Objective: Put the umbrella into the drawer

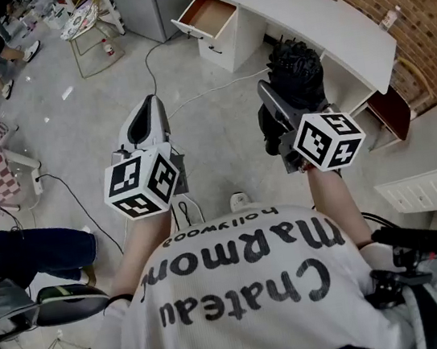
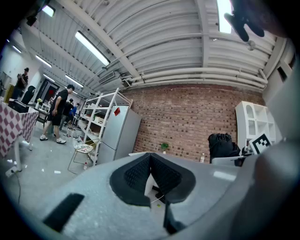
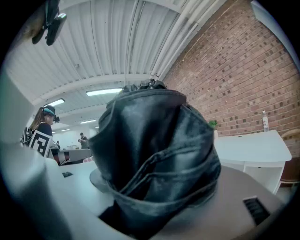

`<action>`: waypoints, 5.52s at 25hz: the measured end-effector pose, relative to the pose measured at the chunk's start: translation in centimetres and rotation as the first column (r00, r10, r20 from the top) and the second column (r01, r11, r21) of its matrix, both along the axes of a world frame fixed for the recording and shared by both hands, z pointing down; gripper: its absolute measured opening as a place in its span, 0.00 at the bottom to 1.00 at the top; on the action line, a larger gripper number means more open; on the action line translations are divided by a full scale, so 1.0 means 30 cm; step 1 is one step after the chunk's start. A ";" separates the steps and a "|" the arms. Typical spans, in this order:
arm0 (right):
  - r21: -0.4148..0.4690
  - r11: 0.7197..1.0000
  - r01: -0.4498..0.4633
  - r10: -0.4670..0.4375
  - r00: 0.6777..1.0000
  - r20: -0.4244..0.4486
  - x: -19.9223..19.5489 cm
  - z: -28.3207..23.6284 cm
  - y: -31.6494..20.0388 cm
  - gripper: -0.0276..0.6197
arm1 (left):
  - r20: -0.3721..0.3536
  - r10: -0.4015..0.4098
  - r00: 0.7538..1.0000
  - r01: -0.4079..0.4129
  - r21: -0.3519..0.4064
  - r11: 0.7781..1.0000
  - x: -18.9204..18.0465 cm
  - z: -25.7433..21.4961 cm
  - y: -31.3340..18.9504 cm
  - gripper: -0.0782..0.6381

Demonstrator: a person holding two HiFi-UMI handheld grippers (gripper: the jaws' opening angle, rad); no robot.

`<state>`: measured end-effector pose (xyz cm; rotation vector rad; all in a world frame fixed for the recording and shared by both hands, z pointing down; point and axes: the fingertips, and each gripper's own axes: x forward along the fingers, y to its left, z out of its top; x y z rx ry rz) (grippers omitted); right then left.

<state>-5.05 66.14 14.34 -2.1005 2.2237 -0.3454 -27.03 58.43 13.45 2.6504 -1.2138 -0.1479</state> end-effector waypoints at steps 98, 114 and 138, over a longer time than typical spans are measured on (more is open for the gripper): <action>0.028 0.994 -0.109 0.095 0.948 0.303 0.505 -0.004 -1.590 0.50 | -0.011 0.305 0.952 -0.305 -0.039 0.951 0.696 -0.008 -1.749 0.13; -0.041 0.998 -0.047 0.056 0.962 0.268 0.542 0.082 -1.813 0.50 | -0.016 0.279 0.960 -0.279 -0.109 0.954 0.698 0.121 -1.879 0.13; -0.103 0.964 0.244 -0.214 0.948 0.235 0.718 0.212 -2.560 0.50 | 0.022 0.121 0.992 -0.112 -0.231 0.966 0.952 0.296 -2.471 0.13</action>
